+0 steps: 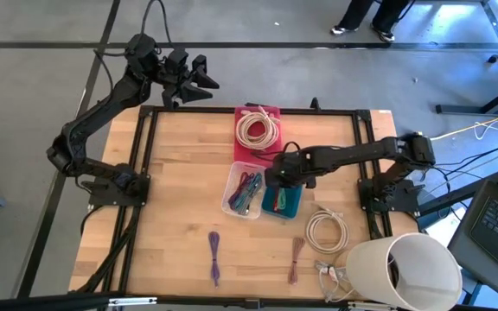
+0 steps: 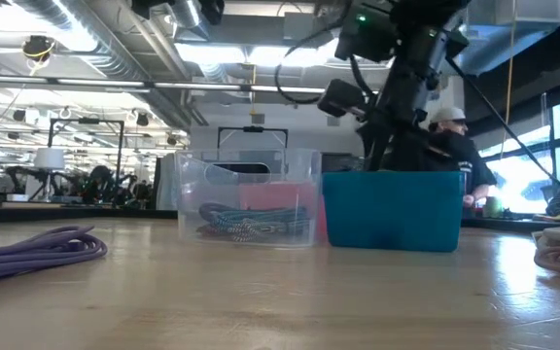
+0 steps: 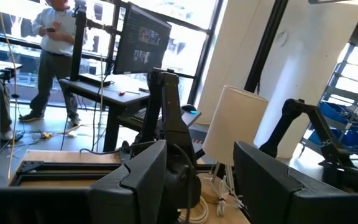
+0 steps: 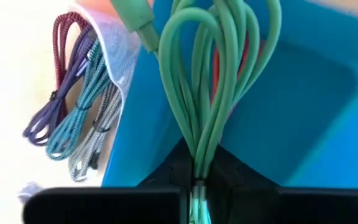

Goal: Pick & Place USB Port
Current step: Put the green charger cable into the blue bin

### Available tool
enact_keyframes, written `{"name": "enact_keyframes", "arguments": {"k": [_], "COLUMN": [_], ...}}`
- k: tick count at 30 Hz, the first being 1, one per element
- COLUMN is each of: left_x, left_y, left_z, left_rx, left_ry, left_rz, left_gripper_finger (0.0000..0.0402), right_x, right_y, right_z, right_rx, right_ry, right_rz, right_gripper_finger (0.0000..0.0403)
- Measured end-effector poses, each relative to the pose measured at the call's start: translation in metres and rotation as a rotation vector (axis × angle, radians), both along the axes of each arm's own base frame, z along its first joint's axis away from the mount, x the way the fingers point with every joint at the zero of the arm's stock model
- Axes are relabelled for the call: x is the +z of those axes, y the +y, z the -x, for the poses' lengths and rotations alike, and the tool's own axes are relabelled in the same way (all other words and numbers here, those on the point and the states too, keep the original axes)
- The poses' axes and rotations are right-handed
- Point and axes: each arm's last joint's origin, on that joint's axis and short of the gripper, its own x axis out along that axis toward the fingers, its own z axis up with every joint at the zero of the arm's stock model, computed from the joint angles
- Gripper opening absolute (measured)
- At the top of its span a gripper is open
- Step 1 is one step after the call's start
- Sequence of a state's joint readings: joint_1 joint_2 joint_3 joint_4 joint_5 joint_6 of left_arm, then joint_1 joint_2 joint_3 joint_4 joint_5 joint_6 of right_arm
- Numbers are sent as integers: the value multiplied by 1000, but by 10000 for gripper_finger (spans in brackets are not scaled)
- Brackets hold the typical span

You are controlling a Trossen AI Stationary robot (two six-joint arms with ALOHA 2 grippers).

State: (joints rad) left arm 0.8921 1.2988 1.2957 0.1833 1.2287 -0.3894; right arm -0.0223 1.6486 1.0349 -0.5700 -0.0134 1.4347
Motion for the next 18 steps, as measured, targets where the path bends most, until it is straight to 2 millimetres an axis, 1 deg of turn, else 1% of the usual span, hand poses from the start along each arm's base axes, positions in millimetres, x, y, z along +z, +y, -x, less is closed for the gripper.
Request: {"name": "enact_keyframes", "arguments": {"k": [4,8,13,18], "left_x": [0,0,0,0], "left_y": [0,0,0,0], "left_z": [0,0,0,0], "left_rx": [1,0,-2,-2], "left_ry": [0,3,3,3], "left_rz": [0,8,9,8], "left_gripper_finger": [179,179,179,179], "right_x": [7,7,-4,-19], "right_y": [-1,-1,-1,-2], "right_z": [-12,-25,-40,-43], "right_rx": [38,83,121,131], "right_ry": [98,178,217,267], "right_rz": [42,51,51,42], "right_gripper_finger": [20,20,20,20]}}
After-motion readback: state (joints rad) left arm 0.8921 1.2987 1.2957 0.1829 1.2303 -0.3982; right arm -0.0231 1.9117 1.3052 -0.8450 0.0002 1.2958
